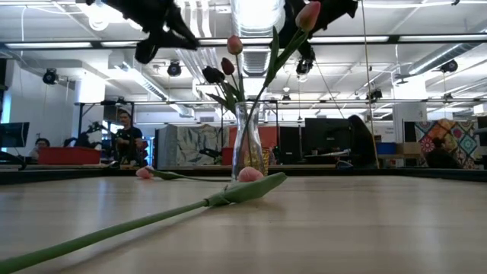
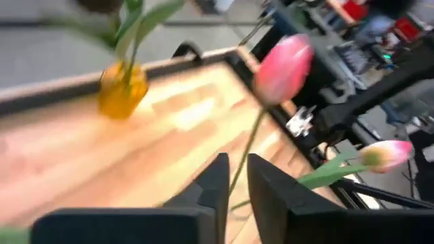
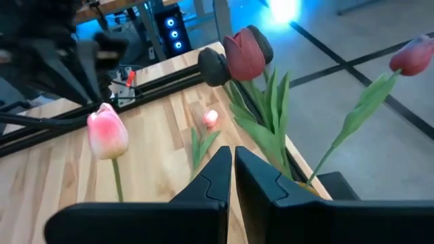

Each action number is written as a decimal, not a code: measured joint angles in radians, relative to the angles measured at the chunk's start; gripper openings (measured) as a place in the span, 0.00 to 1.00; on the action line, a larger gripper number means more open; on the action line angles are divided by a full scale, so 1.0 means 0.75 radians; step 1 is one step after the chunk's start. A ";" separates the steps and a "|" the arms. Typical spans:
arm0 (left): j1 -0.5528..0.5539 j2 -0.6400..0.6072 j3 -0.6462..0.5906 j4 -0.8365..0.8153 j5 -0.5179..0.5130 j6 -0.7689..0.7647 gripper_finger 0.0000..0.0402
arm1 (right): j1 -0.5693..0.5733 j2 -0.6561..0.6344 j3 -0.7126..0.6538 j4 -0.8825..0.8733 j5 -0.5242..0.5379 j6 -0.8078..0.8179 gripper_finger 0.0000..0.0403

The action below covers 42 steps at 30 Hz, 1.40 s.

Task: Sort flowers into vase by color
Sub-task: Put the pink flower into the transparent vase

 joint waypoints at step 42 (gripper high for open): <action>0.366 0.560 -0.059 -0.364 0.280 0.662 0.33 | 0.000 -0.011 0.000 -0.029 0.000 -0.044 0.03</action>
